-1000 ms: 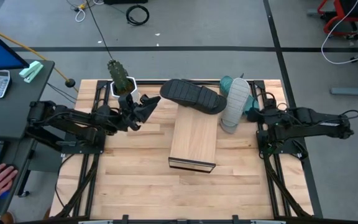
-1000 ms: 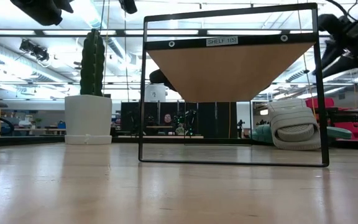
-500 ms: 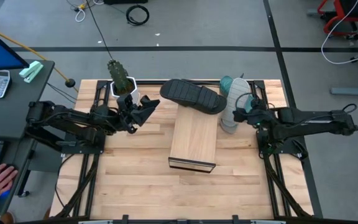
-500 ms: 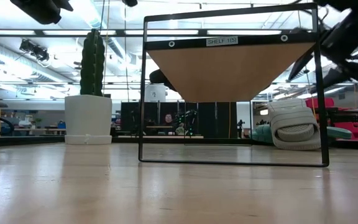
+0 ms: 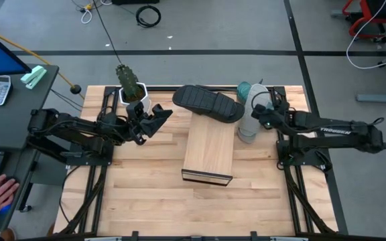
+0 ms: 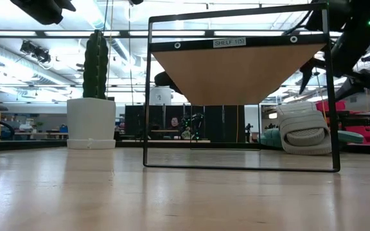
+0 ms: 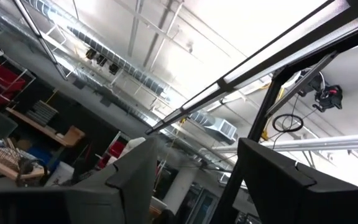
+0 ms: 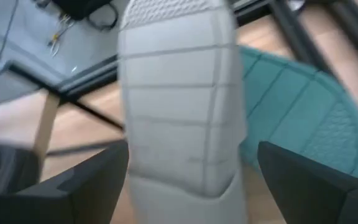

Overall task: Pick and place slides into the shelf
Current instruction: Put the gray slides on the shelf

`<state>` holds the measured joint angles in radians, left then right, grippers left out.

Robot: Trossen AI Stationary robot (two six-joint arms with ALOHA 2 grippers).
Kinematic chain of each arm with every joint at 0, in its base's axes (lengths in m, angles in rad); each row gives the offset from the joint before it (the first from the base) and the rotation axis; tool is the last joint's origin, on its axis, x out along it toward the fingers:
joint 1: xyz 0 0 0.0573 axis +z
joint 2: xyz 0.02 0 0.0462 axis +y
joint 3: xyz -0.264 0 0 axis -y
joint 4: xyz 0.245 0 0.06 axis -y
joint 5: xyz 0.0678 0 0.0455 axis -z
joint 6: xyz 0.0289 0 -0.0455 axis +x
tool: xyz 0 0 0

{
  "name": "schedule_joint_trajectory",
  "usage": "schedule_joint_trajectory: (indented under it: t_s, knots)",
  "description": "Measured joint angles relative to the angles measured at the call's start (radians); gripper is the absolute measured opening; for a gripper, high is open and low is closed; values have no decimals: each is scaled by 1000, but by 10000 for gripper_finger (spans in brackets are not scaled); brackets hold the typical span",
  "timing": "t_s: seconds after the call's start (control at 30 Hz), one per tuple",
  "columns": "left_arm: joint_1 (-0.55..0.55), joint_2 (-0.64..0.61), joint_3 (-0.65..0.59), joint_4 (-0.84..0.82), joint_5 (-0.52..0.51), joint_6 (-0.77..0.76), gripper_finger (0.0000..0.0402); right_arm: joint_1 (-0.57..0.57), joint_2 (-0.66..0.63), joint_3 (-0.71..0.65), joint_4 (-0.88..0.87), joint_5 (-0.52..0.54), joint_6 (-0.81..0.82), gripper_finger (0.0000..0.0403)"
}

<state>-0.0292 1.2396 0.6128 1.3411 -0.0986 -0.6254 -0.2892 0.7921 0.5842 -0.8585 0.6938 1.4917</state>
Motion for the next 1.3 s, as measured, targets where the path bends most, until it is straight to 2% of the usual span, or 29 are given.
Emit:
schedule_joint_trajectory:
  t_s: [0.3,0.63,0.97,1.3]
  knots:
    - [0,0,0,0,1,-18,229,-131,57,0,-23,-13,-4,349]
    - [0,0,0,0,1,-18,229,-230,164,2,41,-79,-79,348]
    - [0,0,0,0,0,-18,229,-292,239,4,50,-76,-78,346]
    - [0,1,0,0,0,-17,228,-307,276,1,242,-155,-210,344]
